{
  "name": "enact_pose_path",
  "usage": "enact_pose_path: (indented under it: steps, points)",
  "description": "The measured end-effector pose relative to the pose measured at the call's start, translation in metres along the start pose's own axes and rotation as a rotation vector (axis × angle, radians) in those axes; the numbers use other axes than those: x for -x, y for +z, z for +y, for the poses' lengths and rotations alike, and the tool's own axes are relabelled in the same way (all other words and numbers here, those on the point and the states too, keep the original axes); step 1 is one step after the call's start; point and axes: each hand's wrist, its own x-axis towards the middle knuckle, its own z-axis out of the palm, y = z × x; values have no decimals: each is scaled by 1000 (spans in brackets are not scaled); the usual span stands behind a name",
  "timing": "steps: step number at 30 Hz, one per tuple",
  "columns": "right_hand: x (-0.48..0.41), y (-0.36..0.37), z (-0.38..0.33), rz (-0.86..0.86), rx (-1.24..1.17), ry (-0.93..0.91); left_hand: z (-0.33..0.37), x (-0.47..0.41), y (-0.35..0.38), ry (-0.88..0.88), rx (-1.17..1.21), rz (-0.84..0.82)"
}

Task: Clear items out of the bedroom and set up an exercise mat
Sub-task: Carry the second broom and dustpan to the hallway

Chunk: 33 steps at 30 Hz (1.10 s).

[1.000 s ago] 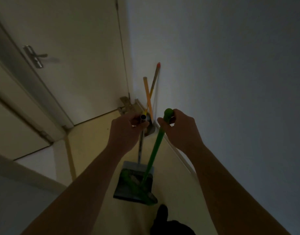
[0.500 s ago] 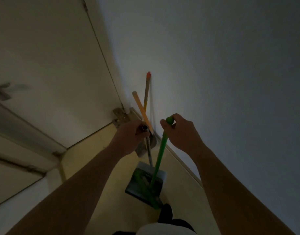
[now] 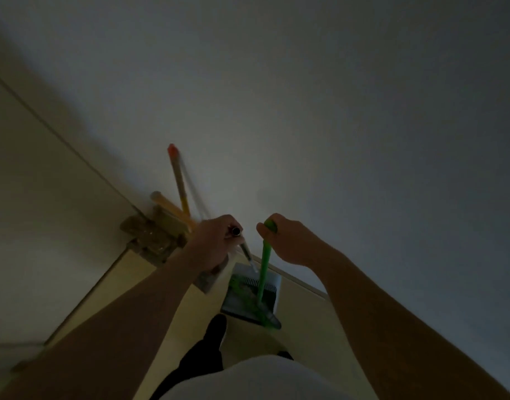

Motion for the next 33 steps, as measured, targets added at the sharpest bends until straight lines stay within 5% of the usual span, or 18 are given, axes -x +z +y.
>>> enact_pose_path:
  steps: [14,22,33]
  points:
    - [-72,94,-46,322,-143,534,-104,-114,26,285,-83,-358]
    - [-102,120,-51,453,-292,617,-133,-149,36,324,-113,-386]
    - [-140,146,-38,373,-260,676,-161,-182,47,404,-120,-498]
